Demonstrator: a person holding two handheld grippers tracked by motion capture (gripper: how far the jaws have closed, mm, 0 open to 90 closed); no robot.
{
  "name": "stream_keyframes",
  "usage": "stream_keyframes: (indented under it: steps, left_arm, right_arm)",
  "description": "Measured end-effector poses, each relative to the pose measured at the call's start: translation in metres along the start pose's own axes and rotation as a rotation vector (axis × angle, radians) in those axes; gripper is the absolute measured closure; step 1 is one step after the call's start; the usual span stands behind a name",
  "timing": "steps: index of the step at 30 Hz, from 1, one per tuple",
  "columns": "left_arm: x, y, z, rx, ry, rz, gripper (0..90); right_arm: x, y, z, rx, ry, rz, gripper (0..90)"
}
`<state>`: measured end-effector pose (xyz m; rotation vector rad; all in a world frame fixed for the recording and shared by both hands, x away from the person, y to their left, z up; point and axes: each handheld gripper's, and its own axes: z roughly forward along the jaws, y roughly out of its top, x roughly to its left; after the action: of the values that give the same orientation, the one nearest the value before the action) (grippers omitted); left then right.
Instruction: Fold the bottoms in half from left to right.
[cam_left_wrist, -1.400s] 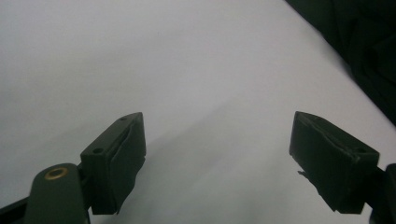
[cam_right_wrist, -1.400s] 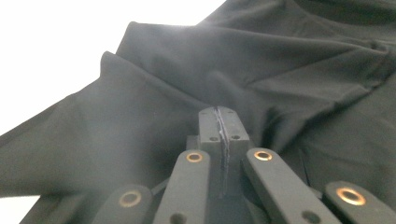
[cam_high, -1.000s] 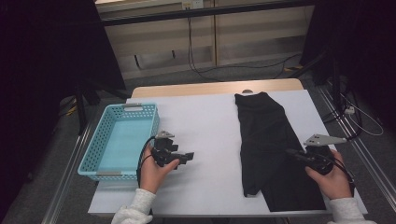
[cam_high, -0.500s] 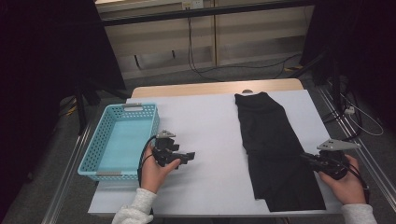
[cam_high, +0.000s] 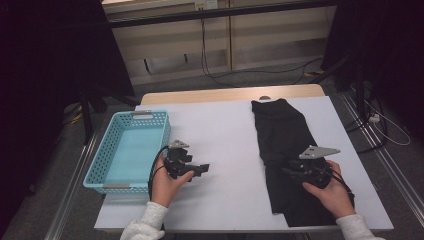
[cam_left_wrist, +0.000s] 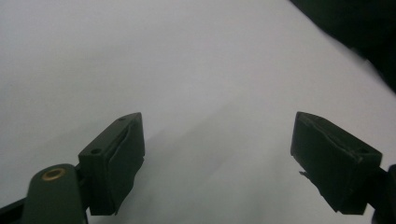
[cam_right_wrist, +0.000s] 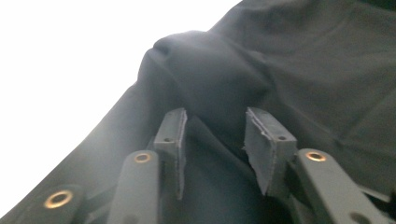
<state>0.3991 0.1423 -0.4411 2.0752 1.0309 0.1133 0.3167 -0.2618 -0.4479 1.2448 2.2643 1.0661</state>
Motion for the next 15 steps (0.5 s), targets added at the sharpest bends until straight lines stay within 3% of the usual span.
stream_keyframes:
  steps: [3,9,15]
  left_arm:
    - [0.001,0.000,-0.002,0.000,-0.003,0.003,17.1]
    - [0.002,-0.001,-0.002,-0.009,-0.004,-0.005,17.1]
    - [0.000,0.000,-0.002,-0.010,-0.010,-0.005,17.3]
  right_arm:
    - [0.003,-0.003,0.010,0.046,0.016,-0.017,57.1]
    - [0.000,-0.007,0.006,0.028,0.038,-0.016,76.0]
    - [-0.003,-0.009,-0.004,0.027,0.067,-0.020,86.4]
